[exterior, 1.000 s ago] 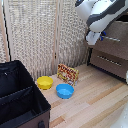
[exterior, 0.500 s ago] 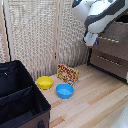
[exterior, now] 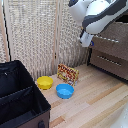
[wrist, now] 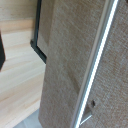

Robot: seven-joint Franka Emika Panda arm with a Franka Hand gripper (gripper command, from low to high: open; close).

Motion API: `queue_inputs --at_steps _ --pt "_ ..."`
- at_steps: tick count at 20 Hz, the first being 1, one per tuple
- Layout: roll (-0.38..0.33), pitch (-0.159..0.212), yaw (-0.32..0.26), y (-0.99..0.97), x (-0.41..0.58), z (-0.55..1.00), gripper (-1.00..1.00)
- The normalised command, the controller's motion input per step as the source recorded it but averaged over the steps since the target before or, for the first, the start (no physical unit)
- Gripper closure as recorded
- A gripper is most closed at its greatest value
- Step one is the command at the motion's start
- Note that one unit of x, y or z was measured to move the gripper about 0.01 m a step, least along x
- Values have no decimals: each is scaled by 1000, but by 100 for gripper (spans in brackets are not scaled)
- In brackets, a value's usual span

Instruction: Locate and clasp the grip of the topmost drawer. Steadily and circumspectly yank the drawer open. Discover and seize the nutrition bar using your clamp. Deposit the nutrition bar in the accessible drawer. Unclench the nutrition bar.

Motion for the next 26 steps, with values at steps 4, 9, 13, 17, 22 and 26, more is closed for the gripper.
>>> queue_inputs --at_steps 4,9,13,17,22,26 --pt "298 -14 -202 185 64 91 -100" --pt "323 -1 -227 135 50 7 -100" --pt "334 0 -214 116 119 0 -100" --pt "314 0 -178 76 299 0 -100" --pt "291 0 -146 25 429 0 -100" --pt "296 0 -138 2 445 0 -100"
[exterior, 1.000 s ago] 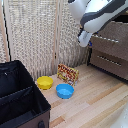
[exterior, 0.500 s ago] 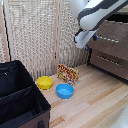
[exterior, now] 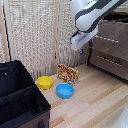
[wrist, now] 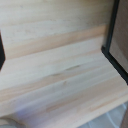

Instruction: Locate and clasp the grip of the topmost drawer. Steadily and circumspectly yank the drawer open. Discover and seize the nutrition bar using your clamp. Deposit the nutrition bar in the accessible drawer. Unclench the nutrition bar.

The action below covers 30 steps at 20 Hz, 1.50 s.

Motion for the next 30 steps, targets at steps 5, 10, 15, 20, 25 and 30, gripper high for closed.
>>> queue_inputs --at_steps 5,10,15,20,25,30 --pt "317 0 -125 0 378 0 -100" --pt "306 0 -79 -33 362 0 -100" --pt "275 0 -46 -211 494 0 -100" --pt "238 0 -57 -293 505 -1 -100" --pt "191 0 -19 -78 362 -90 -100" --pt "162 8 24 -13 237 -53 -100"
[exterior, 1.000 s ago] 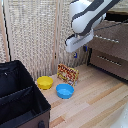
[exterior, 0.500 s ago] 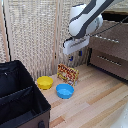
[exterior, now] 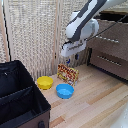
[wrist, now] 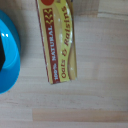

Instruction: Locate and clasp the grip of the topmost drawer. Steadily and circumspectly yank the drawer open. Discover and seize the nutrition bar using your clamp. Deposit the nutrition bar in the accessible drawer. Unclench the nutrition bar.

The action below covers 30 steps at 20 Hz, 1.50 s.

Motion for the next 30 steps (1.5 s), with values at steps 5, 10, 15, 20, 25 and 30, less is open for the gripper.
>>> queue_inputs --at_steps 5,10,15,20,25,30 --pt "132 0 69 -259 344 -26 -100" --pt "88 0 99 -340 432 -94 -100" --pt "6 -14 15 39 193 -386 -100" --pt "4 -40 -205 147 5 -307 -100" --pt "15 2 -193 33 12 -219 100" --pt "0 3 0 0 0 -3 100"
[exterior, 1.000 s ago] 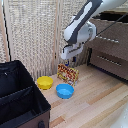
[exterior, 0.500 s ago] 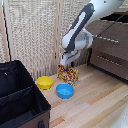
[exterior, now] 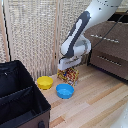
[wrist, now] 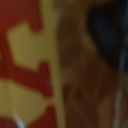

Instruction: Locate and clasp the grip of the topmost drawer. Steadily and circumspectly yank the drawer open. Discover and seize the nutrition bar using your clamp. Deposit the nutrition bar in the accessible drawer. Unclench the nutrition bar.

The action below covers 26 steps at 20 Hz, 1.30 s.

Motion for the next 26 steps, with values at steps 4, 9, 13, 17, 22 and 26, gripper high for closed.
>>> queue_inputs --at_steps 4,9,13,17,22,26 --pt "0 0 0 27 -1 0 100" --pt "0 -1 -35 30 -13 29 100" --pt "0 0 -136 5 0 549 100" --pt "0 0 -207 0 0 904 100" --pt "0 9 -158 0 86 991 100" --pt "0 22 -119 0 104 999 100"
